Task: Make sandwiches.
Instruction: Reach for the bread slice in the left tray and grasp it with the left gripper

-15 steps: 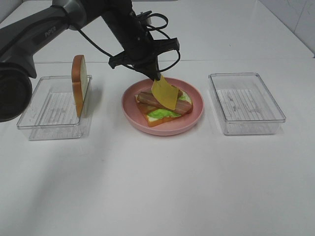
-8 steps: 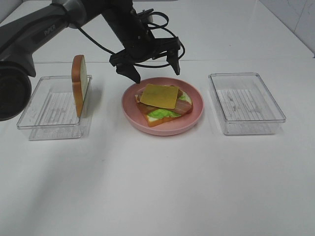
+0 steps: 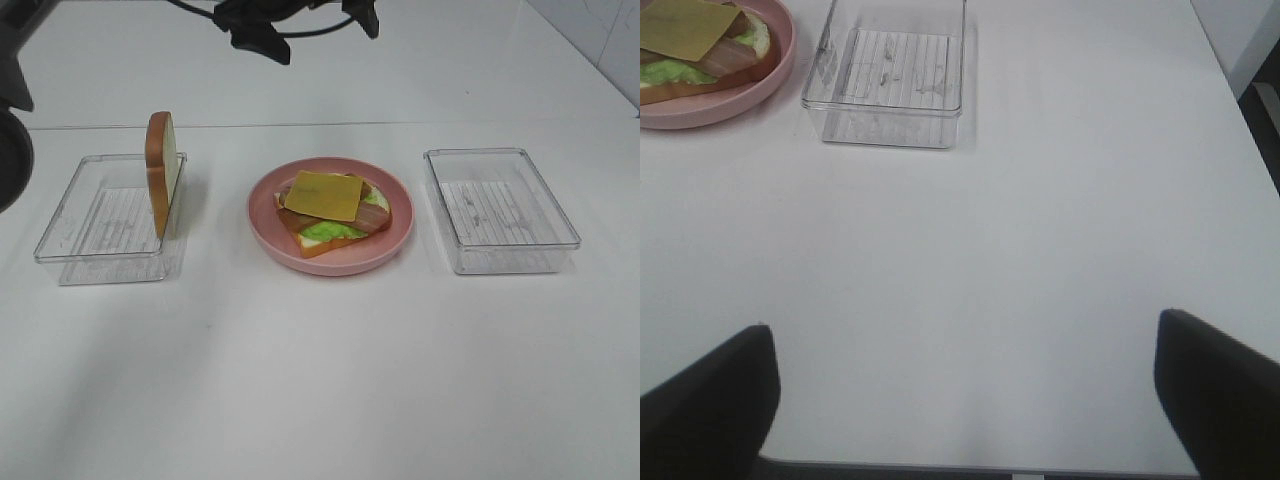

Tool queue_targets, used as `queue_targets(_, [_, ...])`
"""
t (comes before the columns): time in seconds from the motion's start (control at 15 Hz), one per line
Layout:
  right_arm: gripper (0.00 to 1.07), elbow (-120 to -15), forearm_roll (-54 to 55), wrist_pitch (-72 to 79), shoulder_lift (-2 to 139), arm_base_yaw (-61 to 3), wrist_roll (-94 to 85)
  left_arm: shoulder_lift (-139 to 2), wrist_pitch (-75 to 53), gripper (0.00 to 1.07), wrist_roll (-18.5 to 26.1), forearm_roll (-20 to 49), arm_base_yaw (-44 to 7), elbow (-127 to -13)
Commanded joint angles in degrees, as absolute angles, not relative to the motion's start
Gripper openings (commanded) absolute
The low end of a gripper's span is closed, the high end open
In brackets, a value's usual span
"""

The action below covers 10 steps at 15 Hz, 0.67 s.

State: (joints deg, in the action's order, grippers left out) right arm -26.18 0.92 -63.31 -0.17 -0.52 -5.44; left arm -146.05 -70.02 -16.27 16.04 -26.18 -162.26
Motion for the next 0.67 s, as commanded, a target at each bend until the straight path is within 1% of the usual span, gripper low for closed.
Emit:
queue_targets(0.07, [0.99,-26.0,0.7,-63.0,-1.9,-0.3,-5.8,-141.2,-75.5,1.01,-15.9,12.1,-26.4,-162.7])
queue_targets(0.33, [0.99,-26.0,0.7,-63.0,-1.9,-0.3,-5.8,-134.5,-75.5,1.01,-14.4,5.7,-26.4,-162.7])
queue_targets(0.47, [0.99,-26.0,0.7,-63.0,-1.9,-0.3,-5.8,-132.7,-75.5,1.01,-14.0,4.5,-26.4,-162.1])
queue_targets(0.6, [0.99,-26.0,0.7,-63.0,-1.9,-0.3,-5.8,-127.8,-75.5,1.01,-13.3,1.3,-26.4,-155.7])
queue_targets(0.67, [0.99,-26.0,0.7,-63.0,-1.9,-0.3,-5.8,-125.7,-75.5,1.01,-13.2,-1.5,-26.4,-151.0])
